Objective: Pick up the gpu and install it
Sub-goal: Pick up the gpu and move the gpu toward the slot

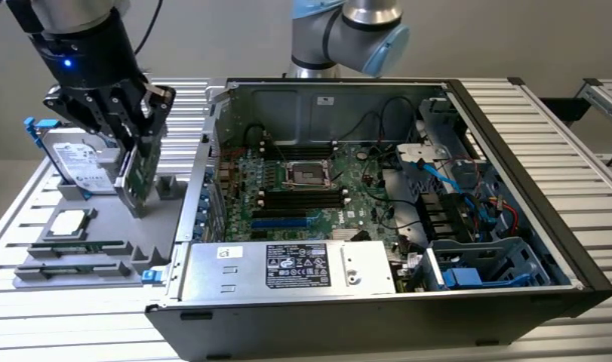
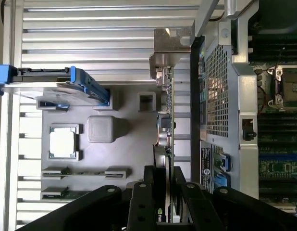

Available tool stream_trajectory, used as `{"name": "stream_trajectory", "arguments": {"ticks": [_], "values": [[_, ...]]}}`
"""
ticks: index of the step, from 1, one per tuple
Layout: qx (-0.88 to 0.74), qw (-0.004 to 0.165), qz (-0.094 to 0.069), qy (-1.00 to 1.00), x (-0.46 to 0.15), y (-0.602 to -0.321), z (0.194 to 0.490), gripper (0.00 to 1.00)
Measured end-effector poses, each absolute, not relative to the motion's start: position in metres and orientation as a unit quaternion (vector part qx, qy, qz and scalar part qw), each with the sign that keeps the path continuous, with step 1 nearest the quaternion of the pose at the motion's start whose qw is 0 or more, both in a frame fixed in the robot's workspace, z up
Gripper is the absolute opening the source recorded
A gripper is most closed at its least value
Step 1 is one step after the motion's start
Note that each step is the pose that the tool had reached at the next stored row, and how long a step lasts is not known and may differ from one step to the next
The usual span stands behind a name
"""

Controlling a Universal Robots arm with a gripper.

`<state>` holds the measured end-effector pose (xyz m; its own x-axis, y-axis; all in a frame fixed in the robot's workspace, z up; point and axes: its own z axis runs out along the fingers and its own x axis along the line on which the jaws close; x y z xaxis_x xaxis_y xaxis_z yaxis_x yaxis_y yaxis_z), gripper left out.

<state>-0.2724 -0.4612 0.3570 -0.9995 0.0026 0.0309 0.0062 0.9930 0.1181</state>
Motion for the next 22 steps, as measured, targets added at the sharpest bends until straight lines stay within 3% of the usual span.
{"name": "stream_trajectory", "arguments": {"ticks": [22], "values": [[0.054, 0.035, -0.059, -0.996, -0.252, -0.462, 0.436, 0.27]]}}
